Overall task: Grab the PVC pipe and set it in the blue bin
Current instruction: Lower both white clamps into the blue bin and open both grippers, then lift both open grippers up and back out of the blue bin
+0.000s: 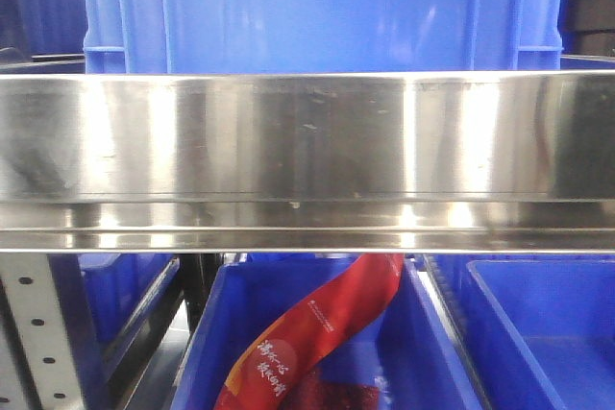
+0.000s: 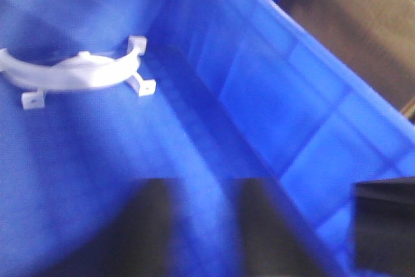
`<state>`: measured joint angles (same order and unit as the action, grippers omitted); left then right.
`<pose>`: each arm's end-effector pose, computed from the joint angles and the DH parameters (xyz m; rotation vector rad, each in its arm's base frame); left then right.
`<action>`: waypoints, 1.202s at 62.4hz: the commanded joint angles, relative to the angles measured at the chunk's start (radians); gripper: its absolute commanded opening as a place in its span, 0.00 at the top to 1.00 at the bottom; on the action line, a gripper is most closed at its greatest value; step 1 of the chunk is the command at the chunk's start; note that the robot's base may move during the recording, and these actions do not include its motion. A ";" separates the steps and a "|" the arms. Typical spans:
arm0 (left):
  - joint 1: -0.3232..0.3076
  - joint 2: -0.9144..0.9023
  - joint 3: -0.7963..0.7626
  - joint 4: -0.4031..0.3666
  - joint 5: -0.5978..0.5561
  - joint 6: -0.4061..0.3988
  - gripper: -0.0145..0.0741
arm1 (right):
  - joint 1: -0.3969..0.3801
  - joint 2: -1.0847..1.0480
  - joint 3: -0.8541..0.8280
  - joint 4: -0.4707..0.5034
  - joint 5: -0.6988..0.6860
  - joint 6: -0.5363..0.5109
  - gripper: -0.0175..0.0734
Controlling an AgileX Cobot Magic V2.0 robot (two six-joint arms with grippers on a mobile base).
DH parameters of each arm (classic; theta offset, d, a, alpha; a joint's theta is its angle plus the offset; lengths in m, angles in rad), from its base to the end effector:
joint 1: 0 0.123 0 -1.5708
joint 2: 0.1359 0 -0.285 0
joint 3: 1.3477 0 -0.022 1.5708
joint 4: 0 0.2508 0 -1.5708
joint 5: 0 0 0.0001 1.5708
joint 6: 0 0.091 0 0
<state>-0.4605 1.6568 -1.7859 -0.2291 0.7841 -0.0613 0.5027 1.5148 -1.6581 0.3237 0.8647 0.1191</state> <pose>0.3333 -0.1816 0.4289 0.3518 2.1432 -0.5710 0.2823 0.1804 0.4353 -0.3341 2.2301 0.7300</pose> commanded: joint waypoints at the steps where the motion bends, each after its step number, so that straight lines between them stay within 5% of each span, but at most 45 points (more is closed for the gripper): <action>1: -0.001 -0.018 -0.011 -0.001 0.009 -0.002 0.96 | -0.002 -0.033 -0.034 0.002 -0.008 -0.006 0.98; 32: -0.001 -0.057 -0.011 -0.001 0.003 -0.002 0.96 | -0.002 -0.056 -0.067 -0.002 -0.053 -0.006 0.99; 56: -0.001 -0.212 0.047 0.122 0.143 -0.002 0.96 | -0.002 -0.074 -0.041 -0.164 0.195 -0.006 0.99; 75: -0.001 -0.450 0.333 0.156 -0.039 -0.002 0.96 | -0.002 -0.262 0.184 -0.267 -0.055 -0.006 0.99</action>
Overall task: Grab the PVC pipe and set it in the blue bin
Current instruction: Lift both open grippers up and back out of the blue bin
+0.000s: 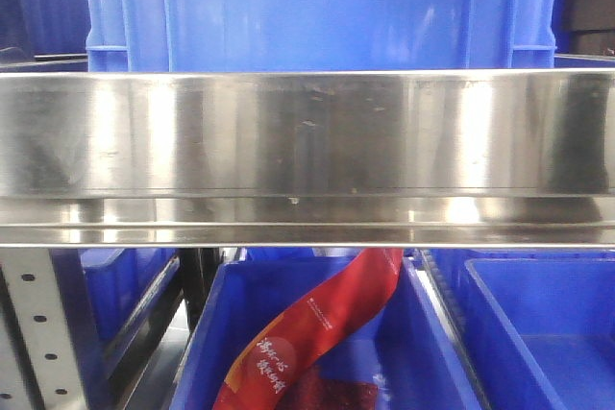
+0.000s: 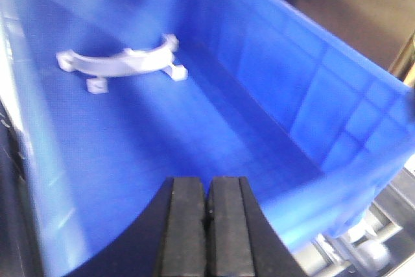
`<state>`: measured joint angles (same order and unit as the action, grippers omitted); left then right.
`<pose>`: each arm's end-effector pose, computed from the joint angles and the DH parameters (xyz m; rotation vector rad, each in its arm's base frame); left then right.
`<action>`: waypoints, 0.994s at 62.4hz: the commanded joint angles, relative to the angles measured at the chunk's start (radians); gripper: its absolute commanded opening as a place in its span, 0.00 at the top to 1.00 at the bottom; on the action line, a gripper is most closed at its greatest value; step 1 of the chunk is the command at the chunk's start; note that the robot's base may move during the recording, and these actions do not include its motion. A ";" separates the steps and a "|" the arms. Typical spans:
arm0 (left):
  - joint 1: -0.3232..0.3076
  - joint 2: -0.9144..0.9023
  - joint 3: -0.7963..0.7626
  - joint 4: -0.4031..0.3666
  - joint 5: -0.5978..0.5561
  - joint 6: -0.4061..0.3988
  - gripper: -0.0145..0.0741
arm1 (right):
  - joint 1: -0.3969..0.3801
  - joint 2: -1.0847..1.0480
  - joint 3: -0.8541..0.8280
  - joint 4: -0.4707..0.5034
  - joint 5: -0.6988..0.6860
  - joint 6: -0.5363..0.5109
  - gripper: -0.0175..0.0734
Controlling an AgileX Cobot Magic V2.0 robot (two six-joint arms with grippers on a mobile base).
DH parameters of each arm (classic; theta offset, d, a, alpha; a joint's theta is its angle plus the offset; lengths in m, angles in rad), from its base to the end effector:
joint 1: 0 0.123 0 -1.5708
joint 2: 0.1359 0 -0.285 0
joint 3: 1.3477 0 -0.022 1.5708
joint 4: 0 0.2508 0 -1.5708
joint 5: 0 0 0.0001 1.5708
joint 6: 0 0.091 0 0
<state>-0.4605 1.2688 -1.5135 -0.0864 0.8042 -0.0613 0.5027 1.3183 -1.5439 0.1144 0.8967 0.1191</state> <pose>0.2337 -0.1223 0.4653 0.3877 2.0305 -0.4252 0.2366 0.1393 0.4544 -0.3925 2.1555 0.4938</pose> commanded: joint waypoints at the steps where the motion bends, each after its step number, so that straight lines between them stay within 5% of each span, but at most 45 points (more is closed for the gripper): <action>1: -0.001 -0.078 0.079 0.016 -0.064 -0.002 0.96 | -0.002 -0.079 0.089 -0.067 -0.102 -0.006 0.99; 12: 0.018 -0.213 0.243 0.076 -0.176 -0.037 0.96 | -0.004 -0.275 0.384 -0.194 -0.379 0.004 0.99; 26: 0.161 -0.367 0.469 0.047 -0.418 -0.108 0.96 | -0.130 -0.466 0.703 -0.209 -0.662 0.165 0.99; 40: 0.222 -0.538 0.674 0.060 -0.470 -0.108 0.96 | -0.292 -0.587 0.801 -0.206 -0.665 0.215 0.99; 52: 0.222 -0.674 0.838 0.086 -0.472 -0.108 0.96 | -0.298 -0.682 0.802 -0.220 -0.494 0.212 0.99; 62: 0.222 -0.737 0.868 0.101 -0.488 -0.108 0.96 | -0.298 -0.735 0.802 -0.224 -0.549 0.212 0.99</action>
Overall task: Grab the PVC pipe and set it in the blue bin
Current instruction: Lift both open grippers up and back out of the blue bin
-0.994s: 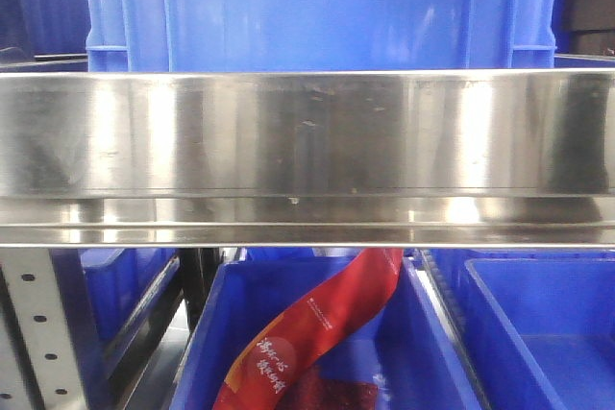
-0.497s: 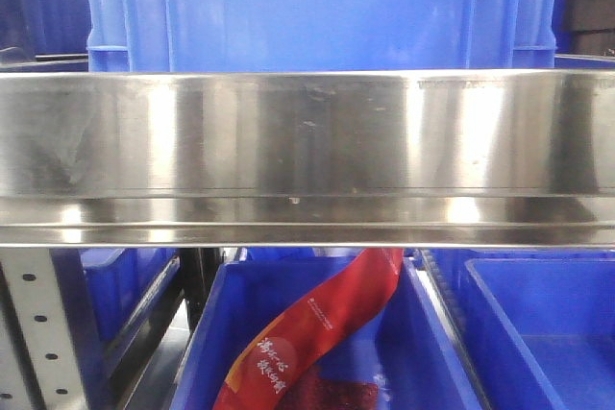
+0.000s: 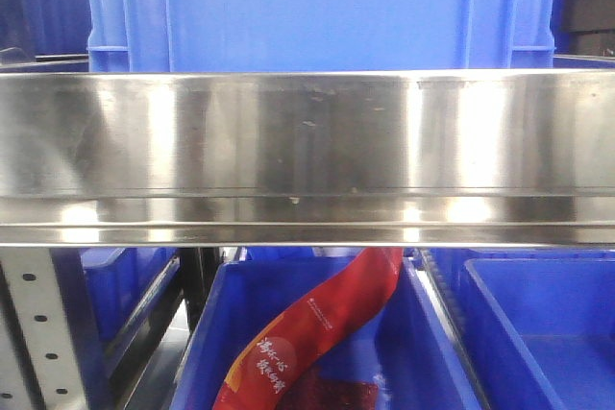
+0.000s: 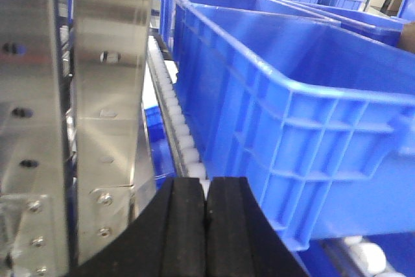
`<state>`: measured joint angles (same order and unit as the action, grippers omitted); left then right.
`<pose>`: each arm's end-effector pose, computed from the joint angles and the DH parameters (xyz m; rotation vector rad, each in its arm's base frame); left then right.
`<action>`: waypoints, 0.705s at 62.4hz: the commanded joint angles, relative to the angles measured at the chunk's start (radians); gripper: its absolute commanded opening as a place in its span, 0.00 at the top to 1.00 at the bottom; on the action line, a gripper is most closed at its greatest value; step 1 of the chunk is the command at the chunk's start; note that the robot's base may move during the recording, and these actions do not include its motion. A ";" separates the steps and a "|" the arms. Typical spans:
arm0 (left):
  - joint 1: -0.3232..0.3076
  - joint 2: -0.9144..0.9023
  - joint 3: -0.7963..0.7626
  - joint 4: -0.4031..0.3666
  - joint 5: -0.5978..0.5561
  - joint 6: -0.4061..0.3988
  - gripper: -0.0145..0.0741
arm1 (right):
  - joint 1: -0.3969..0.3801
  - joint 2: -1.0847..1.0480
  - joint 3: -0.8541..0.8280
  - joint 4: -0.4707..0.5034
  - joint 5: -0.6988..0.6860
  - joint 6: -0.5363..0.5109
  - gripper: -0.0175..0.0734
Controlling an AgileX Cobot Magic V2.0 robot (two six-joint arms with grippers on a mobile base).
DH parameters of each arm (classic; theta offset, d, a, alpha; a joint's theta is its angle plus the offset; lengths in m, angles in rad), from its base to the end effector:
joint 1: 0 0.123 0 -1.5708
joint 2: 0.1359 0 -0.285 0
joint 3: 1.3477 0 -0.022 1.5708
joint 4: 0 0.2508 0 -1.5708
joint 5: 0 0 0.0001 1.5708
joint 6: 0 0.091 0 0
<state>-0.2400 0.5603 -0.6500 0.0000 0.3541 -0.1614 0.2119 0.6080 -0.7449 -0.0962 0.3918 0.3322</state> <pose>0.1106 -0.0271 0.3554 0.0690 1.7557 -0.2931 0.1176 0.0219 0.3780 0.0545 1.7454 0.3022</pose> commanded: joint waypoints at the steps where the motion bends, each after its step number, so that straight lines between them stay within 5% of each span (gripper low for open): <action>1: 0.002 -0.031 0.005 0.015 -0.045 -0.008 0.96 | -0.007 -0.027 0.003 -0.014 -0.050 -0.001 0.99; 13: 0.002 -0.055 0.005 0.015 -0.142 -0.008 0.96 | -0.007 -0.040 0.001 -0.014 -0.171 -0.001 0.99; 44: 0.002 -0.055 0.005 0.015 -0.143 -0.008 0.96 | -0.007 -0.040 0.001 -0.014 -0.191 -0.001 0.99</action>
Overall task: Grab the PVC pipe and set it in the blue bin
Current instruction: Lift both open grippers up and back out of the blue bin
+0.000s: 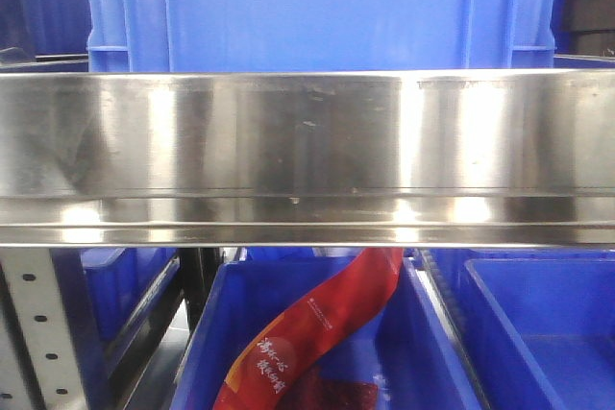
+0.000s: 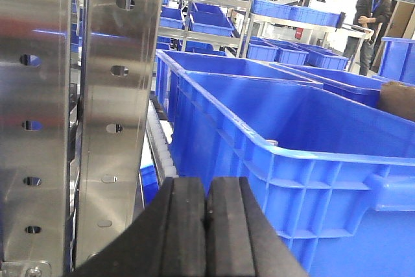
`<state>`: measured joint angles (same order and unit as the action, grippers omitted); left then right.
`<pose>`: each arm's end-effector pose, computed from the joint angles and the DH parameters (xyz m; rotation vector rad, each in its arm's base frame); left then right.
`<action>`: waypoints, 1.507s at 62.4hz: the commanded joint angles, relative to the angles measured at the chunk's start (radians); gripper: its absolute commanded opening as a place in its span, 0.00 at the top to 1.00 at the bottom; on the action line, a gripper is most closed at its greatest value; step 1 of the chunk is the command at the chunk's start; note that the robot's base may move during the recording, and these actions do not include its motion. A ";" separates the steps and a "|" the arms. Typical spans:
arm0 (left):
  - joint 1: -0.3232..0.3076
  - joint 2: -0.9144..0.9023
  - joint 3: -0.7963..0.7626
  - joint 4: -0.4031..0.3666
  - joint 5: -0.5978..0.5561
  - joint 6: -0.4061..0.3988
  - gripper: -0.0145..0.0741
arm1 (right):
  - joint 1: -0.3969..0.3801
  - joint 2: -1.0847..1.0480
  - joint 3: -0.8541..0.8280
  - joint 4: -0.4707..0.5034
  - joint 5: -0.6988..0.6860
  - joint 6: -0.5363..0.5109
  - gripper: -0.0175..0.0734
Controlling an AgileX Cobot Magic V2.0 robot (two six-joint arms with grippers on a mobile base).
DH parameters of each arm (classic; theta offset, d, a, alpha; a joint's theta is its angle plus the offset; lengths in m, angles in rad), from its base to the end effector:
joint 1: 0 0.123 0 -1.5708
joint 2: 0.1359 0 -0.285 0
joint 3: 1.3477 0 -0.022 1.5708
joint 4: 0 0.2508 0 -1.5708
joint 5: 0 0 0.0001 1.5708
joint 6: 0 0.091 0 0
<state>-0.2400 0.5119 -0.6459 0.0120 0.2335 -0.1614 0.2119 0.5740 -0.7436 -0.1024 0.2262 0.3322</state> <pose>0.1007 -0.0244 0.3702 0.0696 1.5896 -0.3022 0.1097 0.0215 0.3965 0.0342 1.5482 0.3348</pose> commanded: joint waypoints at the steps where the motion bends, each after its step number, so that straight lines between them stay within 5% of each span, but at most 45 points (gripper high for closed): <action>1: 0.002 -0.007 0.001 0.003 -0.022 -0.008 0.96 | -0.007 -0.006 0.000 -0.008 -0.025 -0.001 0.99; 39: 0.002 -0.007 0.001 0.003 -0.022 -0.008 0.96 | -0.007 -0.013 0.006 -0.008 -0.063 -0.001 0.99; 43: 0.002 -0.007 0.001 0.003 -0.022 -0.008 0.96 | -0.007 -0.036 0.028 -0.008 -0.079 -0.083 0.99; 47: 0.002 -0.007 0.001 0.003 -0.022 -0.008 0.96 | -0.017 -0.074 0.070 0.003 -0.121 -0.190 0.99; 58: 0.002 -0.007 0.001 0.003 -0.022 -0.008 0.96 | -0.116 -0.232 0.306 0.218 -0.316 -0.395 0.99; 65: 0.002 -0.007 0.001 0.003 -0.022 -0.008 0.96 | -0.162 -0.330 0.454 0.223 -0.417 -0.404 0.99; 79: 0.002 -0.007 0.001 0.003 -0.022 -0.008 0.96 | -0.164 -0.535 0.641 0.223 -0.216 -0.404 0.99; 94: 0.002 -0.007 0.002 0.003 -0.031 -0.008 0.96 | -0.168 -0.574 0.724 0.219 -0.241 -0.404 0.99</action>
<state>-0.2400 0.5119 -0.6453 0.0120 0.2292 -0.1614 0.0510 0.0062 -0.0394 0.1169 0.0117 -0.0625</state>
